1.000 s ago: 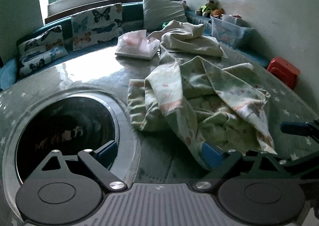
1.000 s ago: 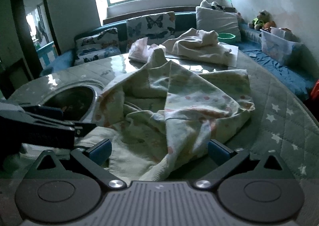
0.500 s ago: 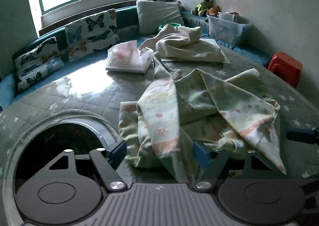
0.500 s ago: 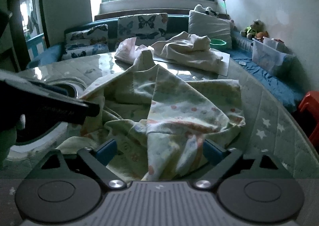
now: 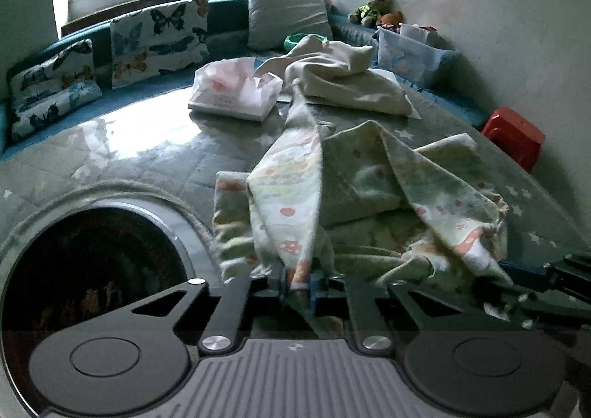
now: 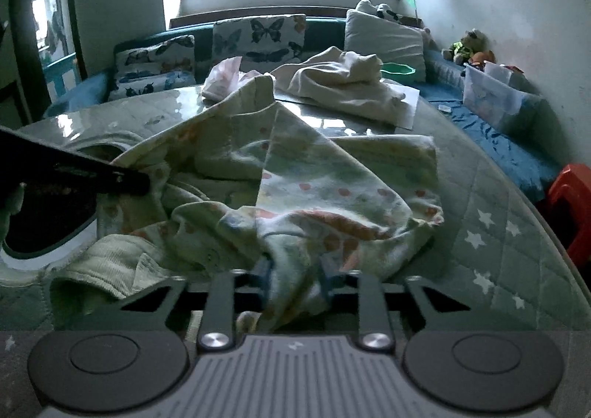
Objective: Fold clothes
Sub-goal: 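Grasp the garment edge with the right gripper while the left gripper grasps another edge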
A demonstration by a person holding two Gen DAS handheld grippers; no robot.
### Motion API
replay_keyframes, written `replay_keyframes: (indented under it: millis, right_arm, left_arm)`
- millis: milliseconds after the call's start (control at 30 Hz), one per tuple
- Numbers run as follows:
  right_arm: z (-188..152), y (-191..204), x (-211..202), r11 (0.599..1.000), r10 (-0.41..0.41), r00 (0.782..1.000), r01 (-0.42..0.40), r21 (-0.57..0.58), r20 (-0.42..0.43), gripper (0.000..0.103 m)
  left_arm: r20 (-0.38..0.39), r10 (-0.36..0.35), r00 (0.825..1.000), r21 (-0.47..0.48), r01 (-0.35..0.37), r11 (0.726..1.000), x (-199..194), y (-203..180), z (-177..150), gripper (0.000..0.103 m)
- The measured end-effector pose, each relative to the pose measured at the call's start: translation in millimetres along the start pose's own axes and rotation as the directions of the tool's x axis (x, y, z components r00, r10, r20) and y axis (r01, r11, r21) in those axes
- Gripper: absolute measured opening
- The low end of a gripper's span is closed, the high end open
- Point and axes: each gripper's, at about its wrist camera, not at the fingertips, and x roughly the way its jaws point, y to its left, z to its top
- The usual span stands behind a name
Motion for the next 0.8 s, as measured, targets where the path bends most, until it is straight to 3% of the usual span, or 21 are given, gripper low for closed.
replay_keyframes:
  millis: [100, 200, 433, 667, 800]
  right_arm:
    - [-2.9, -3.2, -7.0, 1.000, 0.001, 1.000, -0.001, 0.009, 0.018, 0.009]
    - [-7.0, -7.0, -18.8, 1.000, 0.005, 0.999, -0.006, 0.018, 0.037, 0.005]
    - [-18.9, -13.9, -50.8, 1.000, 0.026, 0.999, -0.026, 0.011, 0.036, 0.005]
    - [-39.2, -12.1, -76.5, 0.994, 0.100, 0.994, -0.102, -0.036, -0.043, 0.005]
    - [-43.7, -6.5, -90.1, 0.986, 0.152, 0.987, -0.155, -0.061, -0.059, 0.012]
  left_arm:
    - [0.004, -0.019, 1.000, -0.017, 0.019, 1.000, -9.0, 4.9, -5.2, 0.011]
    - [0.009, -0.043, 0.999, -0.033, 0.043, 0.999, -21.6, 9.8, -11.2, 0.011]
    - [0.000, -0.073, 0.997, -0.038, 0.073, 0.997, -43.0, 20.5, -33.8, 0.010]
    - [-0.036, -0.118, 0.992, -0.048, 0.116, 0.992, -69.0, 30.4, -73.3, 0.009]
    - [-0.062, -0.137, 0.989, -0.041, 0.134, 0.990, -83.4, 31.6, -97.9, 0.009]
